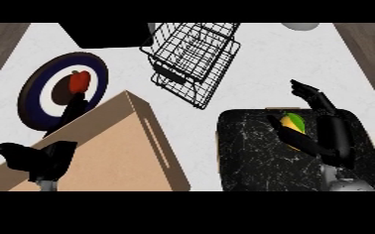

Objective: Pick the lemon from the tray and place it in the tiered basket

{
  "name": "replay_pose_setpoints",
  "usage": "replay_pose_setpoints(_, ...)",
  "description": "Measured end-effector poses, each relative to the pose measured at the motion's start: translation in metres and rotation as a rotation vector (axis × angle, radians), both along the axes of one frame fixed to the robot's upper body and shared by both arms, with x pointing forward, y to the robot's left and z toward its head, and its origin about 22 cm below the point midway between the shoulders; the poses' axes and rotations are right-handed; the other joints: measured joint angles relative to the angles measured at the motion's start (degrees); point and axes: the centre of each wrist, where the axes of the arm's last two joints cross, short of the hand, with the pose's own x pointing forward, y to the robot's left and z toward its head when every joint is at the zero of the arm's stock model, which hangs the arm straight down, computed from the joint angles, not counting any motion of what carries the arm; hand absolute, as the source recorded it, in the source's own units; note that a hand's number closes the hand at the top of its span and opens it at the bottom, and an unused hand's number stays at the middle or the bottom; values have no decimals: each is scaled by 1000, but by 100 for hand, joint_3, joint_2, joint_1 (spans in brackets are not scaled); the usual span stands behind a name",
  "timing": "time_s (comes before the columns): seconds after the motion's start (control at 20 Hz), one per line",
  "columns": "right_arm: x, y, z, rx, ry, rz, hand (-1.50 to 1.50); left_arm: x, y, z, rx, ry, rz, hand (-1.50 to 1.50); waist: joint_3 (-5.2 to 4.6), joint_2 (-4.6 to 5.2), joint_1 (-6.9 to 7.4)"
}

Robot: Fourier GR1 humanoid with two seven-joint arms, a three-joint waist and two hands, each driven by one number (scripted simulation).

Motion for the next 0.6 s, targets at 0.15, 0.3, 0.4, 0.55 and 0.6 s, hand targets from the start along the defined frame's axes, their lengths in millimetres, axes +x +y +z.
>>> replay_pose_setpoints(0.15, -7, -10, 16, -116, -43, -50, -150, 10, 6, 10, 49, 7, -6, 0, -57, 24, 29)
replay_pose_setpoints(0.3, -19, -27, 33, -294, -25, -87, -150, 15, 9, 21, 76, 13, -4, 0, -90, 23, 16)
replay_pose_setpoints(0.4, -24, -37, 45, -432, 13, -104, -150, 16, 15, 24, 89, 19, -3, 0, -110, 26, 18)
replay_pose_setpoints(0.55, -31, -44, 65, -629, 122, -71, -150, 18, 16, 23, 97, 27, 3, 0, -136, 29, 13)
replay_pose_setpoints(0.6, -34, -44, 69, -686, 174, -46, -150, 18, 16, 23, 98, 26, 1, 0, -142, 29, 22)
